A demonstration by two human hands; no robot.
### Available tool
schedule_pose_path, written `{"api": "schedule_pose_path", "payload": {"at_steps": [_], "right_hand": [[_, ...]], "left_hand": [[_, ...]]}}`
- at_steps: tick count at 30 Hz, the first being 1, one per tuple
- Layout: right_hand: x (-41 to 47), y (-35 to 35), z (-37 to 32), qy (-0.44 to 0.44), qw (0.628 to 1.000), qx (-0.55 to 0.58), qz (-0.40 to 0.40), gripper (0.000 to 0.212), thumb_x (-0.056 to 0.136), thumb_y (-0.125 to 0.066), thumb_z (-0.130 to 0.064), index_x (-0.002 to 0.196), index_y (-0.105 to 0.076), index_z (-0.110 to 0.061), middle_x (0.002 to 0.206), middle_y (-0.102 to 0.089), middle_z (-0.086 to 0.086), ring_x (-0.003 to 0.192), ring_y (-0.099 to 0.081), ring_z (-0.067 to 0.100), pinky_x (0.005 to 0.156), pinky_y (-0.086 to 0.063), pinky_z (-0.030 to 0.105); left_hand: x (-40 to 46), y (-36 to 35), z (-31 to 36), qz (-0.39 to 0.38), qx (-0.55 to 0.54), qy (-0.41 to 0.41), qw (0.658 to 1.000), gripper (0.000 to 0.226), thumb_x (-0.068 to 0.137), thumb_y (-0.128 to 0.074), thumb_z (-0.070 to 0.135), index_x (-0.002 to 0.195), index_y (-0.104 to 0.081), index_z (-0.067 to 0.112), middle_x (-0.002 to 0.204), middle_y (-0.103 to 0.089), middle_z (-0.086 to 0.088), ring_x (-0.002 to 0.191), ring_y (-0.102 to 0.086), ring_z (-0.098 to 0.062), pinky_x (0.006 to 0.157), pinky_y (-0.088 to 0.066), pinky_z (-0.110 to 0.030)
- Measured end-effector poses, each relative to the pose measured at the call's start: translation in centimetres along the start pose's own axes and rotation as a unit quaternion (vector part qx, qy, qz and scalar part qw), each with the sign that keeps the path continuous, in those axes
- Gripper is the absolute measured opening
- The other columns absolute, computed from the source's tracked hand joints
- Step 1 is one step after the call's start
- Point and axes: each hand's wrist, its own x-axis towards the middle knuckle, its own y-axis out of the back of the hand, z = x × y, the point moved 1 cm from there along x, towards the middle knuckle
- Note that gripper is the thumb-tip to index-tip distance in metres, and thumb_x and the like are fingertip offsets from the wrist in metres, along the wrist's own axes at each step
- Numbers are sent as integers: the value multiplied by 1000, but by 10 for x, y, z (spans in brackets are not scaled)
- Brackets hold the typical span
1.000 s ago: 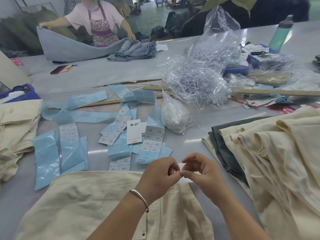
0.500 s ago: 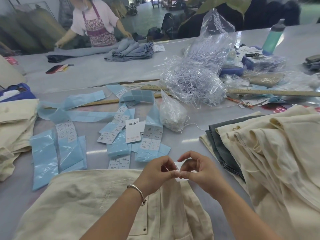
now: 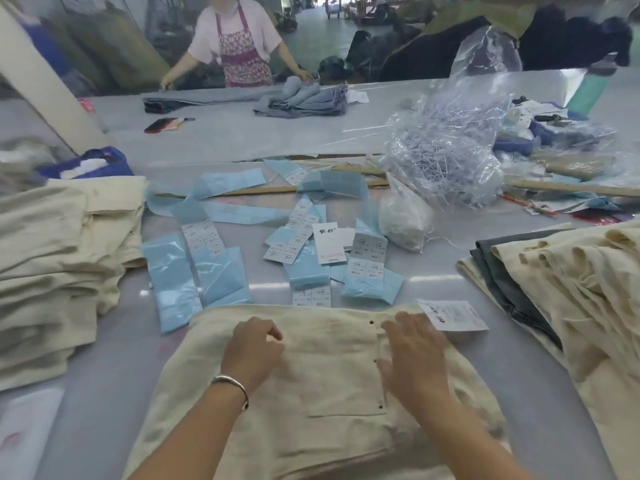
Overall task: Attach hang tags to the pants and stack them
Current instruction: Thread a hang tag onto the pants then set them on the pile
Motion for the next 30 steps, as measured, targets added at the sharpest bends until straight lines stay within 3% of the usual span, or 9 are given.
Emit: {"api": "schedule_pose_path", "payload": {"at_steps": [2, 7, 10, 12, 17, 20, 23, 25, 30], "right_hand": [[-2, -11, -1, -131, 991, -19, -32, 70, 83, -59, -57, 138, -33, -24, 148, -29, 2, 138, -26, 25, 111, -25, 41], [-22, -23, 4, -326, 945, 3, -18, 124, 57, -60, -87, 141, -22, -5, 140, -33, 22, 129, -34, 37, 105, -31, 46], [-25, -21, 5, -381, 922, 20, -69, 143, 47, -52, -95, 149, -9, -4, 147, -27, 26, 135, -28, 40, 110, -26, 51], [-25, -18, 4, -396, 915, 5, -81, 145, 41, -48, -98, 147, -17, -4, 142, -34, 24, 130, -35, 39, 106, -31, 50], [-30, -14, 2, -413, 904, 57, -92, 117, 47, -64, -89, 129, -41, -8, 122, -57, 14, 111, -55, 33, 95, -44, 45], [-41, -6, 8, -404, 882, 227, -84, 80, 61, -86, -52, 117, -57, -3, 106, -65, 14, 95, -64, 33, 83, -54, 44], [-63, 13, 10, -401, 811, 421, -65, 50, 66, -87, -17, 109, -65, -3, 93, -70, 12, 81, -68, 30, 65, -56, 37], [-76, 35, 11, -379, 793, 476, -13, 43, 68, -83, -9, 107, -66, -7, 89, -71, 8, 77, -69, 26, 55, -52, 30], [-121, 128, 38, -307, 759, 540, 196, 33, 60, -83, -3, 88, -71, -17, 77, -75, 2, 68, -72, 20, 55, -55, 30]], "left_hand": [[-10, 18, -44, 22, 41, 52, 998, 14, 78, -62, 17, 84, -67, 29, 96, -58, 2, 103, -52, -25, 88, -45, -33], [-41, 34, -119, 86, 136, 71, 984, 53, 75, -71, 40, 124, -54, 26, 128, -47, -1, 122, -39, -26, 97, -38, -37], [-54, 39, -146, 107, 61, 170, 978, 89, 68, -76, 58, 139, -37, 19, 137, -41, -8, 128, -36, -30, 99, -38, -43], [-59, 38, -158, 95, -11, 212, 973, 95, 64, -78, 61, 135, -39, 12, 133, -47, -12, 126, -42, -33, 99, -40, -44], [-61, 32, -147, 5, -138, 176, 975, 83, 66, -84, 49, 129, -46, 11, 126, -59, -4, 118, -57, -27, 93, -45, -33], [-61, 38, -114, -65, -279, 144, 947, 67, 62, -89, 23, 118, -56, 9, 113, -66, -3, 107, -64, -25, 87, -51, -33], [-67, 59, -65, -127, -419, 73, 896, 50, 49, -78, 13, 98, -68, 9, 94, -74, -10, 80, -71, -19, 62, -54, -26], [-74, 73, -24, -191, -473, 4, 860, 46, 51, -78, 9, 97, -72, 6, 97, -74, -16, 78, -72, -22, 63, -56, -30], [-89, 100, 90, -268, -498, -140, 813, 42, 59, -82, 5, 100, -73, 7, 97, -73, -20, 83, -71, -32, 69, -58, -39]]}}
